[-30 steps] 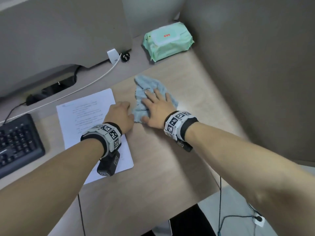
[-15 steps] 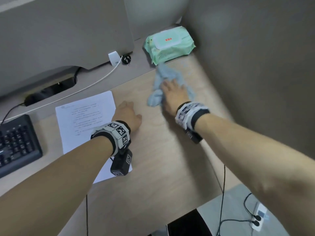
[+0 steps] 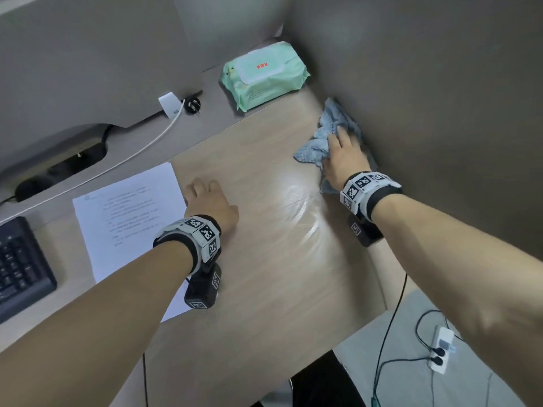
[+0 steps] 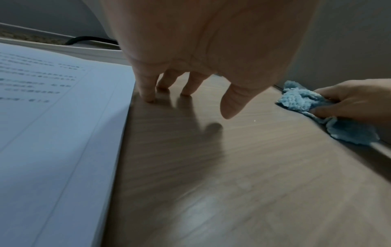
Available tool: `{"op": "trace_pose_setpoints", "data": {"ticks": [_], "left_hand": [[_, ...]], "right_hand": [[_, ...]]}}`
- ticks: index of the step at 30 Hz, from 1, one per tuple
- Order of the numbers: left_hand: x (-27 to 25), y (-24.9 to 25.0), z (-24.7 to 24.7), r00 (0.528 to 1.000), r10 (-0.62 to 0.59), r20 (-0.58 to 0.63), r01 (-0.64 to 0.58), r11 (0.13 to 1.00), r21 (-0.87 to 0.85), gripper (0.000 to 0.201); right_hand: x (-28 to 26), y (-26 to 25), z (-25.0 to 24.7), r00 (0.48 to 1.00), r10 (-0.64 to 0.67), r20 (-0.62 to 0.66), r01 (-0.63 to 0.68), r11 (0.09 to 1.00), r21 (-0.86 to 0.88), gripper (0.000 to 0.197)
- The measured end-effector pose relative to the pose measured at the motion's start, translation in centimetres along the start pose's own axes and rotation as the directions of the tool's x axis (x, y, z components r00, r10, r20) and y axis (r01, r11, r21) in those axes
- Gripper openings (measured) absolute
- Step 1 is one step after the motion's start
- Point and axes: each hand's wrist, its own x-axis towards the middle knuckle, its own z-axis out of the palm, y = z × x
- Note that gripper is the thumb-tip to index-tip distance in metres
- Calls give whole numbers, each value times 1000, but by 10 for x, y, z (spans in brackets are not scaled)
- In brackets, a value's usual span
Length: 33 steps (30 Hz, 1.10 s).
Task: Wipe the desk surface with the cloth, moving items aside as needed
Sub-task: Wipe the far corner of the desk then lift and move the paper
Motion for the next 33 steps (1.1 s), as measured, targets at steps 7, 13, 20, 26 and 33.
{"op": "trace_pose_setpoints", "data": {"ticks": [7,13,20,26,33], "left_hand": [[2,-8,2,999,52,2,-52,996,78,71],[1,-10,1,997,70,36,-73,992,101,74],[2,-7,0,999,44,29,-47,992,114,73],[0,-11,-1,997,77,20,-79,986,146,72],[0,-24,4,993,120,1,-119,984,133,71]], "right_hand": [[-84,29,31,981,192,-27,-191,981,30,63],[-77,15,24,961,277,19,-277,961,0,73],[-123,-78,52,985,-132,115,135,991,-19,78],[-183,-20,72,970,-237,55,237,971,10,67],[-150,-48,58,991,112,75,-114,993,21,71]]}}
